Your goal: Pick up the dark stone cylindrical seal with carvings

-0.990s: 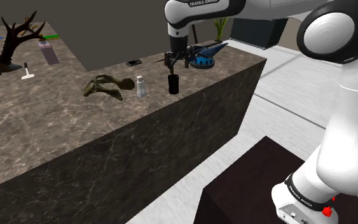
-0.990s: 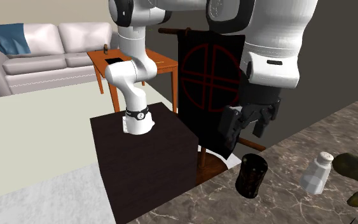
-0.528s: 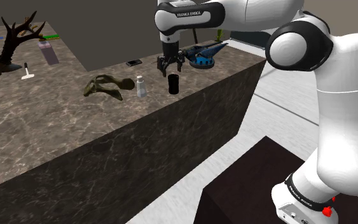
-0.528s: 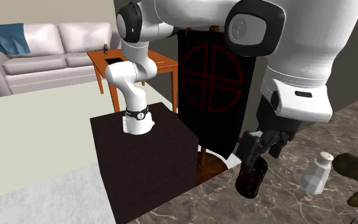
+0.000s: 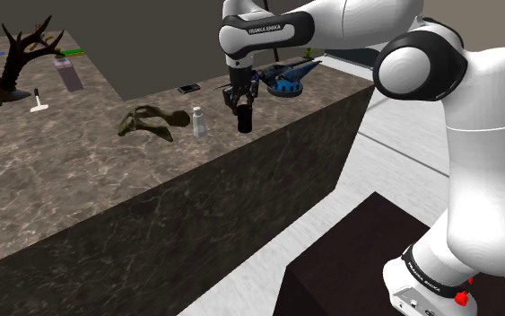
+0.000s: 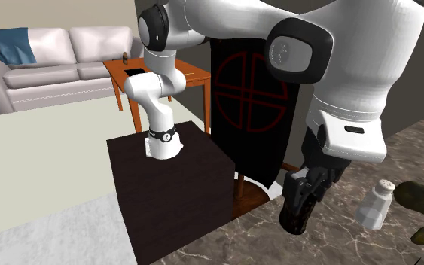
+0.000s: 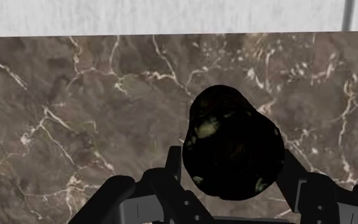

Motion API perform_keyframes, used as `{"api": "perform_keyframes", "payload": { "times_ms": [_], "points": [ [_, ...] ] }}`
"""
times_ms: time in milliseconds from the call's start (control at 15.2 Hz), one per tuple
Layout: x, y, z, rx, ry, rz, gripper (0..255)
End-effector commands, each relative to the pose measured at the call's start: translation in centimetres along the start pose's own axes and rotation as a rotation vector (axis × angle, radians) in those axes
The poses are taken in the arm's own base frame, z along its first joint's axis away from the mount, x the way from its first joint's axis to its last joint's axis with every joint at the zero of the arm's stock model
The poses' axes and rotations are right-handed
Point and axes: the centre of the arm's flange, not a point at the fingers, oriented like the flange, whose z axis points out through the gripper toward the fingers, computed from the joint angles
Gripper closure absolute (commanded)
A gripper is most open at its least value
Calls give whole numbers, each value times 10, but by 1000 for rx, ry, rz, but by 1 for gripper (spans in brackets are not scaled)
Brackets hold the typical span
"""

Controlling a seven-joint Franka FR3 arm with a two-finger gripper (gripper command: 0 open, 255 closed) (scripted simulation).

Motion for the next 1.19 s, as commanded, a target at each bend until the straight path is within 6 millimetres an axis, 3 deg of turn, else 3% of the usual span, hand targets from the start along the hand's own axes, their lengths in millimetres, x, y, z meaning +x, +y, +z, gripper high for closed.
{"api": "perform_keyframes", "payload": {
  "times_ms": [0,396,1122],
  "points": [
    [0,0,1,0,-1,0,255],
    [-1,0,2,0,-1,0,255],
    [-3,1,-56,0,-1,0,255]
  ]
}}
